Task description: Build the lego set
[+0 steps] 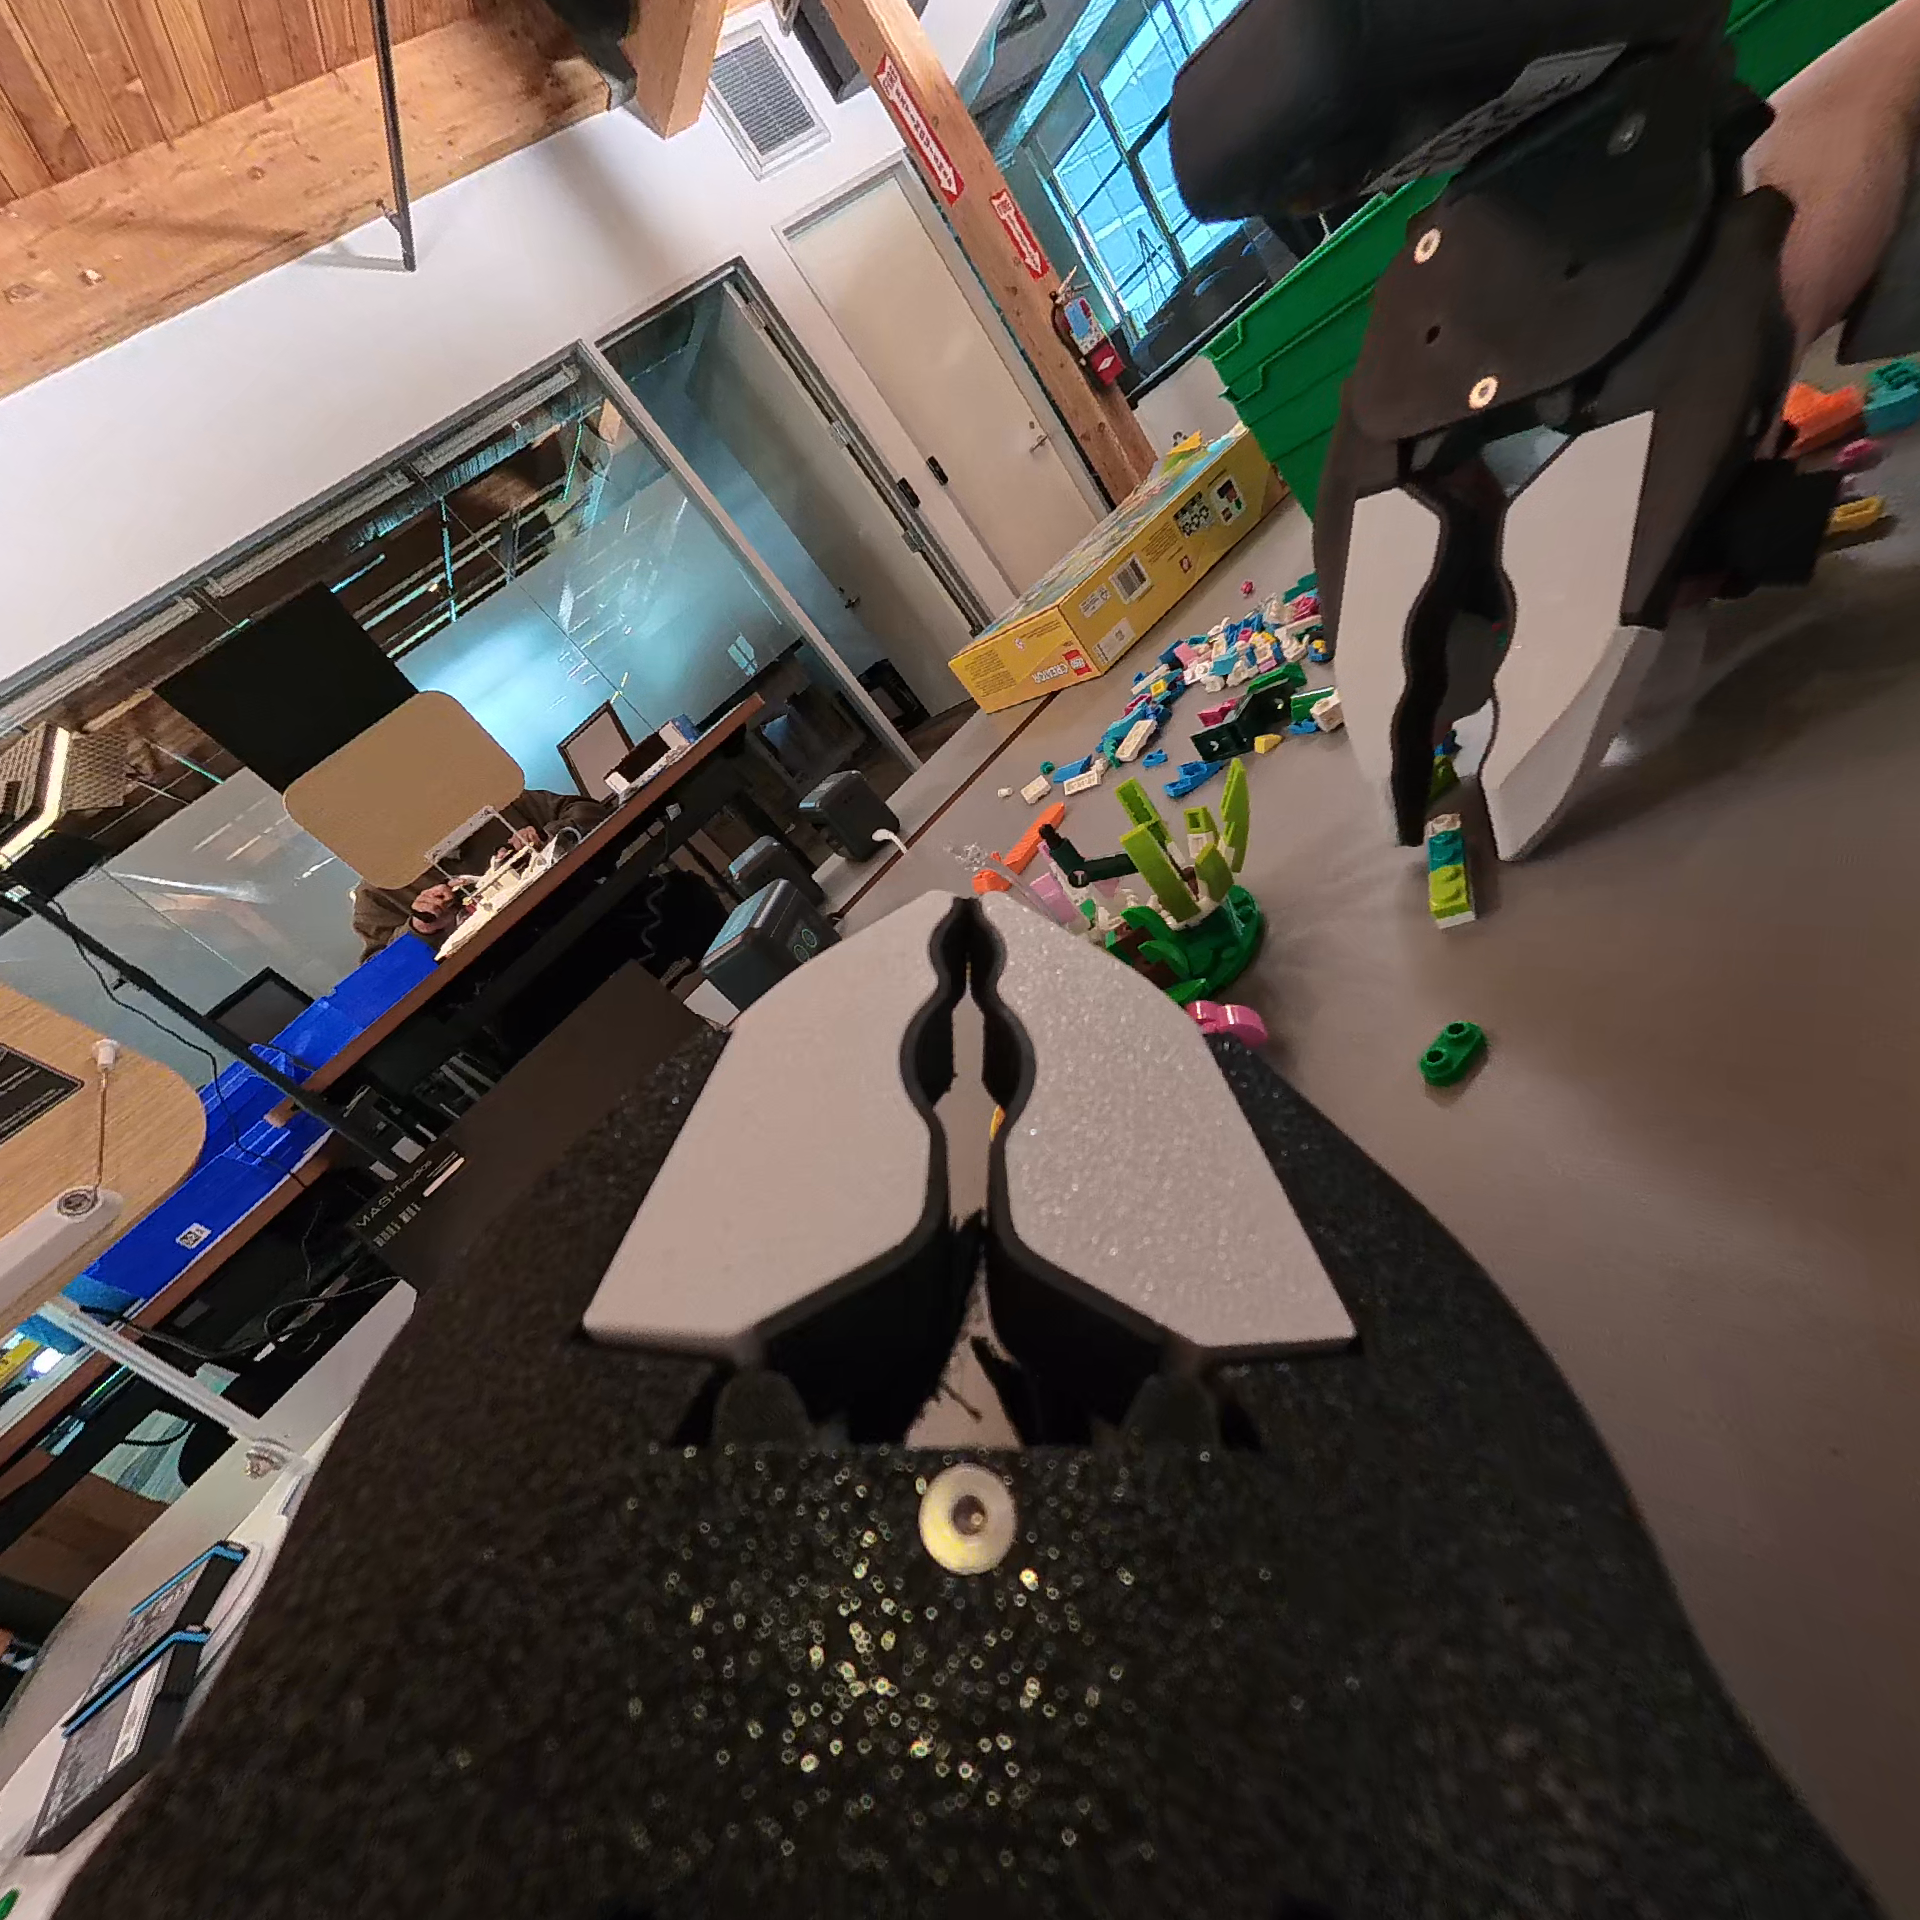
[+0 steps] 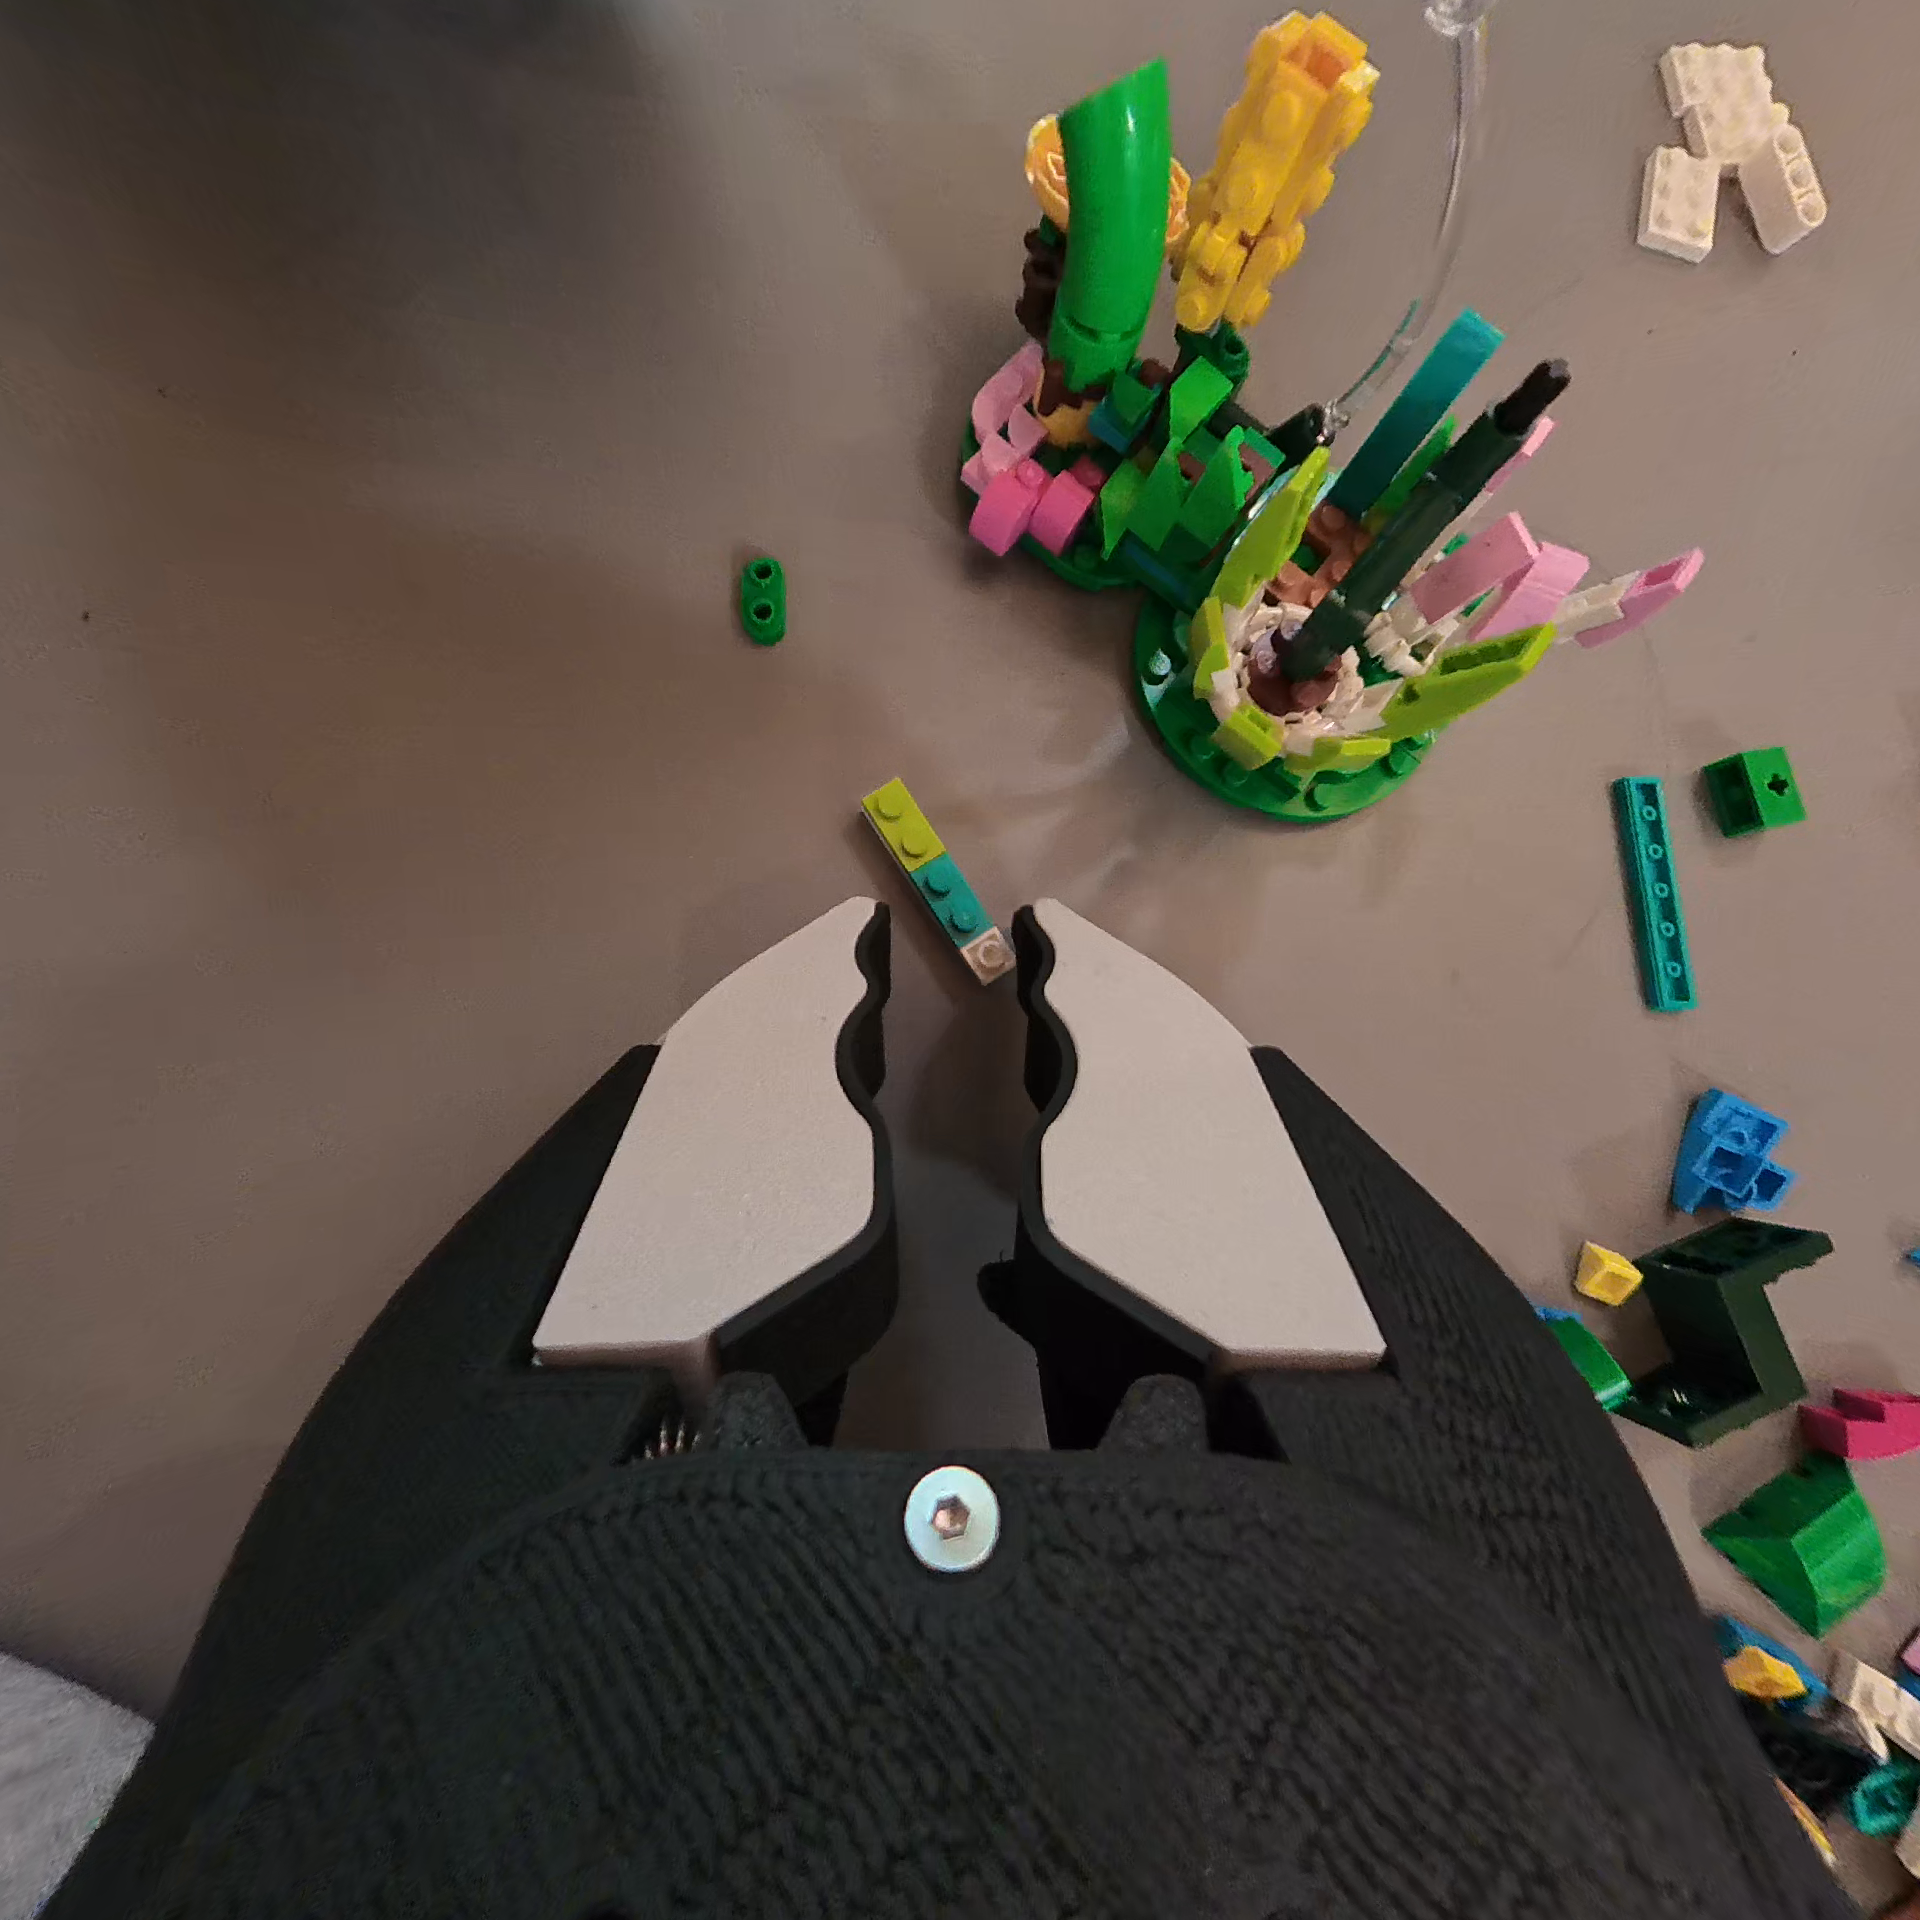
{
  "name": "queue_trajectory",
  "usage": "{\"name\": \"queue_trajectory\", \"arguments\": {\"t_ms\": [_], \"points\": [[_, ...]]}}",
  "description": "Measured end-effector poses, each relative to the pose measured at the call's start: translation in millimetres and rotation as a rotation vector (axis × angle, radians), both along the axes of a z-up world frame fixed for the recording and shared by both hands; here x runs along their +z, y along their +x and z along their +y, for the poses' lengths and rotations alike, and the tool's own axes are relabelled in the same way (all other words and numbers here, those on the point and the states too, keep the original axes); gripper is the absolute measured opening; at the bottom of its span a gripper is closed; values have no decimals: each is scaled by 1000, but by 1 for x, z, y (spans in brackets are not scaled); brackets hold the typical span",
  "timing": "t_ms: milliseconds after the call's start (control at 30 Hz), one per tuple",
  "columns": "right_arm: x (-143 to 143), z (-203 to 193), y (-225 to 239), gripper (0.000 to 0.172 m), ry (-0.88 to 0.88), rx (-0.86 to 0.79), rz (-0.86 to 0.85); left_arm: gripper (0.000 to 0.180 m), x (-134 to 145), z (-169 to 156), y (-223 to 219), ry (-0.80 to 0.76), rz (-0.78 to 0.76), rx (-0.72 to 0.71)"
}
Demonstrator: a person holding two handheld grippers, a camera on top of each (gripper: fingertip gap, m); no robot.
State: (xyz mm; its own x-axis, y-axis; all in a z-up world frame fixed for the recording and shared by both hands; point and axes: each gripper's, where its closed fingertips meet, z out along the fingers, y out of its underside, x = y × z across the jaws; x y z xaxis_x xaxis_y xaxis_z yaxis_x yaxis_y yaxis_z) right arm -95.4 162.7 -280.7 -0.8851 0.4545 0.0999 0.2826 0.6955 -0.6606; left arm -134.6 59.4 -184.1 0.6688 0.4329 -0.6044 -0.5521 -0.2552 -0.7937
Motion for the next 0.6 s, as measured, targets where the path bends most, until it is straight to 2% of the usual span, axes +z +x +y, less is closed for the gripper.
{"name": "queue_trajectory", "arguments": {"t_ms": [233, 433, 600], "points": [[0, -3, 0, 18, -5, 11, 0, 0, 0, 0, 0, -2, 0, -2], [-1, -3, 0, 7, 6, 19, 10, 0, 0, 0, 0, -3, 1, -2], [-1, -3, 1, 7, 6, 25, 9, 0, 0, 0, 0, -2, 2, -2]]}}
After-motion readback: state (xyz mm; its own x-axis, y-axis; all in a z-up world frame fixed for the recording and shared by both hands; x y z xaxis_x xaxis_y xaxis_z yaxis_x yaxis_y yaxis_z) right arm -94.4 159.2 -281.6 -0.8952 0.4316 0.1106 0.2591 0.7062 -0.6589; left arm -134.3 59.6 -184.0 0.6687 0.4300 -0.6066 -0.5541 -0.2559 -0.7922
